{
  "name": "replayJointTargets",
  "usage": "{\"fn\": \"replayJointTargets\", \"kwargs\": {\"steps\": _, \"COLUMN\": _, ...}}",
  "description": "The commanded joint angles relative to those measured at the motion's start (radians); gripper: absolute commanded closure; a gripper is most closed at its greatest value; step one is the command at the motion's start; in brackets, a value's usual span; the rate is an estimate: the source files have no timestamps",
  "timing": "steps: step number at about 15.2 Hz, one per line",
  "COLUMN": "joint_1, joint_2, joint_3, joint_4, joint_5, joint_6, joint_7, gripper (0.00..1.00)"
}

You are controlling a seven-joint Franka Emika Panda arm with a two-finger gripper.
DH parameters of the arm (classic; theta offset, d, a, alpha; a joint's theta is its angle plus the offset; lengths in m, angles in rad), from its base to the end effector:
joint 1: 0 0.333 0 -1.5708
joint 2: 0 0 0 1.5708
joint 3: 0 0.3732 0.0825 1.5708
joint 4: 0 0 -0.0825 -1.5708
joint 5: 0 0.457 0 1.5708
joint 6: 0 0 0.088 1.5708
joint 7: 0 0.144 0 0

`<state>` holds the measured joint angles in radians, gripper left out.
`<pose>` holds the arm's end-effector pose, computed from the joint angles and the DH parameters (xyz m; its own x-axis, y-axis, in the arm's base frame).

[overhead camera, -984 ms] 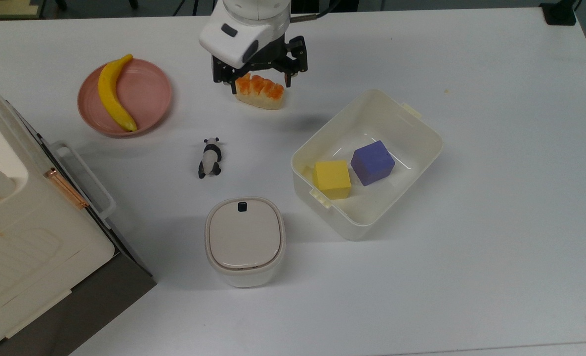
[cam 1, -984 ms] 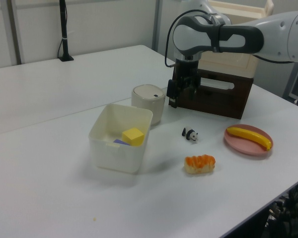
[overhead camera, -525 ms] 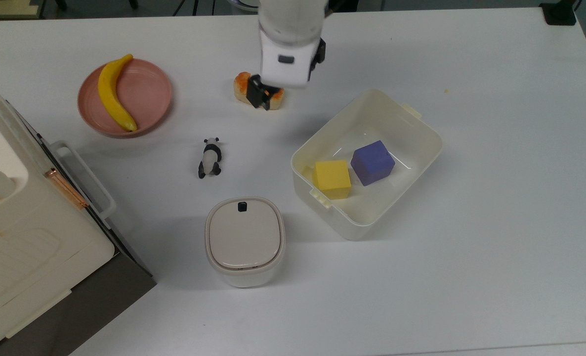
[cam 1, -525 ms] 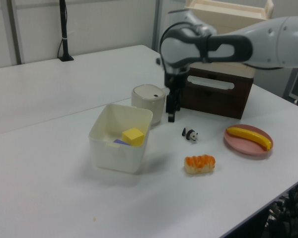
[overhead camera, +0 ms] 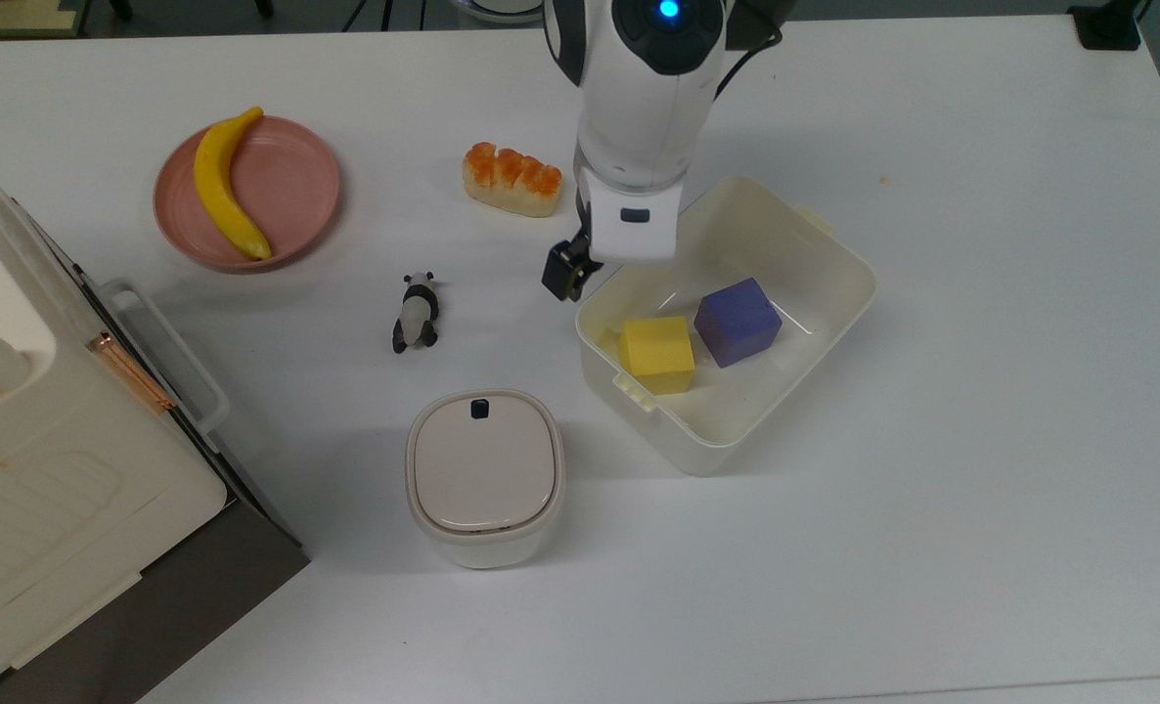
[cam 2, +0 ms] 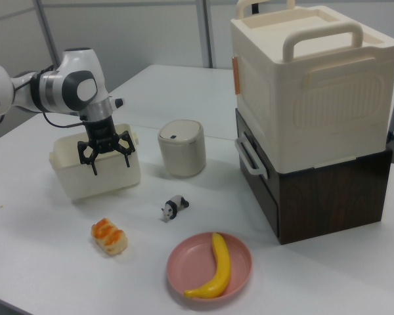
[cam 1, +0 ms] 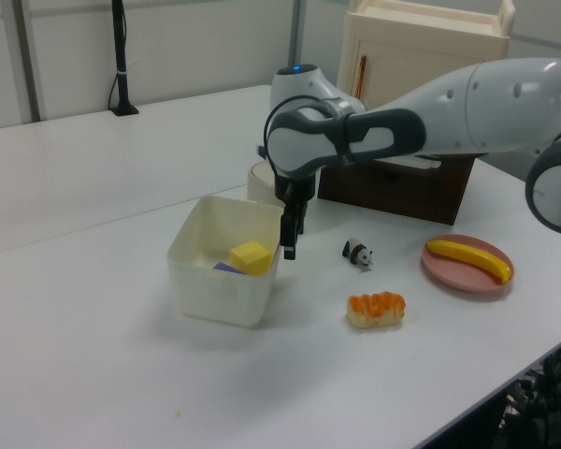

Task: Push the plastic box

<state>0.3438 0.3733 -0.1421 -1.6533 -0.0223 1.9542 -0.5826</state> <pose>0.7204 0.1546 0.3759 0.6933 0.7141 -0.0973 0.7188 -0.6949 0.0217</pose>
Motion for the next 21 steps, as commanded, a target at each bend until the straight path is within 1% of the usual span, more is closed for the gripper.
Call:
{"fn": "replayJointTargets", "kwargs": {"steps": 1, "joint_1": 0.035, "joint_2": 0.035, "joint_3": -0.008, "joint_4": 0.018, "joint_5": -0.04, "joint_6": 0.078, "joint_7": -0.046, "gripper": 0.0}}
{"fn": "replayJointTargets", "kwargs": {"steps": 3, "joint_1": 0.053, "joint_2": 0.064, "joint_3": -0.008, "joint_4": 0.026, "joint_5": -0.085, "joint_6": 0.133, "joint_7": -0.072, "gripper": 0.0}}
{"fn": "replayJointTargets", "kwargs": {"steps": 5, "joint_1": 0.067, "joint_2": 0.102, "joint_3": -0.008, "joint_4": 0.068, "joint_5": -0.114, "joint_6": 0.152, "joint_7": -0.094, "gripper": 0.0}}
{"fn": "replayJointTargets", "kwargs": {"steps": 8, "joint_1": 0.07, "joint_2": 0.105, "joint_3": -0.008, "joint_4": 0.096, "joint_5": -0.116, "joint_6": 0.158, "joint_7": -0.129, "gripper": 0.0}}
{"fn": "replayJointTargets", "kwargs": {"steps": 10, "joint_1": 0.067, "joint_2": 0.09, "joint_3": -0.01, "joint_4": 0.096, "joint_5": -0.099, "joint_6": 0.158, "joint_7": -0.128, "gripper": 0.0}}
{"fn": "replayJointTargets", "kwargs": {"steps": 12, "joint_1": 0.041, "joint_2": 0.037, "joint_3": -0.008, "joint_4": 0.064, "joint_5": -0.073, "joint_6": 0.143, "joint_7": -0.115, "gripper": 0.0}}
{"fn": "replayJointTargets", "kwargs": {"steps": 13, "joint_1": 0.009, "joint_2": 0.0, "joint_3": -0.008, "joint_4": 0.037, "joint_5": -0.038, "joint_6": 0.123, "joint_7": -0.112, "gripper": 0.0}}
{"fn": "replayJointTargets", "kwargs": {"steps": 15, "joint_1": -0.035, "joint_2": -0.062, "joint_3": -0.008, "joint_4": 0.035, "joint_5": 0.037, "joint_6": 0.016, "joint_7": -0.109, "gripper": 0.0}}
{"fn": "replayJointTargets", "kwargs": {"steps": 17, "joint_1": -0.096, "joint_2": -0.118, "joint_3": -0.008, "joint_4": 0.038, "joint_5": 0.073, "joint_6": -0.066, "joint_7": -0.086, "gripper": 0.0}}
{"fn": "replayJointTargets", "kwargs": {"steps": 20, "joint_1": -0.158, "joint_2": -0.178, "joint_3": -0.004, "joint_4": 0.033, "joint_5": 0.079, "joint_6": -0.15, "joint_7": 0.096, "gripper": 0.0}}
{"fn": "replayJointTargets", "kwargs": {"steps": 21, "joint_1": -0.178, "joint_2": -0.189, "joint_3": 0.009, "joint_4": 0.033, "joint_5": 0.079, "joint_6": -0.162, "joint_7": 0.145, "gripper": 0.0}}
